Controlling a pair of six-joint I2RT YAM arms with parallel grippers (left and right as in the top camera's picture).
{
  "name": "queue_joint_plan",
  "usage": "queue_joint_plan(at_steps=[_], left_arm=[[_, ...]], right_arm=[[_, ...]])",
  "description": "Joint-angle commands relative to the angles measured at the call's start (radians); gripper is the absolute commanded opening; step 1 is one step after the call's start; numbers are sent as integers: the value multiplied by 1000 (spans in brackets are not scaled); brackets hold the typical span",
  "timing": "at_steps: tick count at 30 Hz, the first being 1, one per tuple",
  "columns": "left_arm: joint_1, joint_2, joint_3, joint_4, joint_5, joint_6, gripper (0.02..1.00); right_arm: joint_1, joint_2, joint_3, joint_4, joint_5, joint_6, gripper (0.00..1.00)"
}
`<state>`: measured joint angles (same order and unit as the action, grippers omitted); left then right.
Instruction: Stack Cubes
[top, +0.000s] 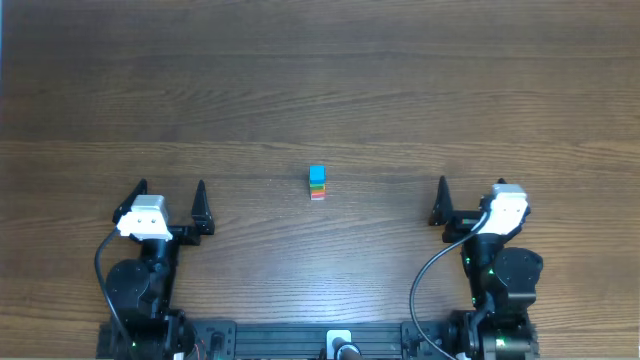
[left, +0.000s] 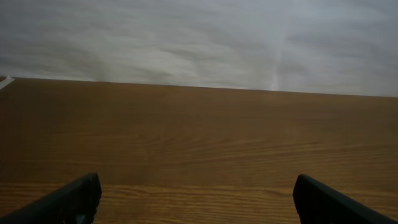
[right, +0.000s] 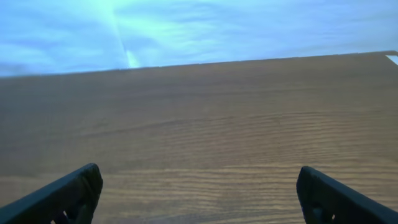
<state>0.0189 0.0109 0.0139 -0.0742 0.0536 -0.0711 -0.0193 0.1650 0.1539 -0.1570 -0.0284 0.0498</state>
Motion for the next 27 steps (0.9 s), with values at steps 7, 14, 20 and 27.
queue_joint_plan(at_steps=[7,14,20,27], left_arm=[[-6,-5,-8,3,6,11,996],[-6,-5,-8,3,6,11,998],[-6,-5,-8,3,6,11,998],[-6,-5,-8,3,6,11,998]], right_arm=[[-6,-127,-117,52,-35,-85,993],[-6,-159,-137,63,-41,-84,993],[-6,-159,-150,90,-41,-84,991],[-6,-159,-149,89,-40,-84,991]])
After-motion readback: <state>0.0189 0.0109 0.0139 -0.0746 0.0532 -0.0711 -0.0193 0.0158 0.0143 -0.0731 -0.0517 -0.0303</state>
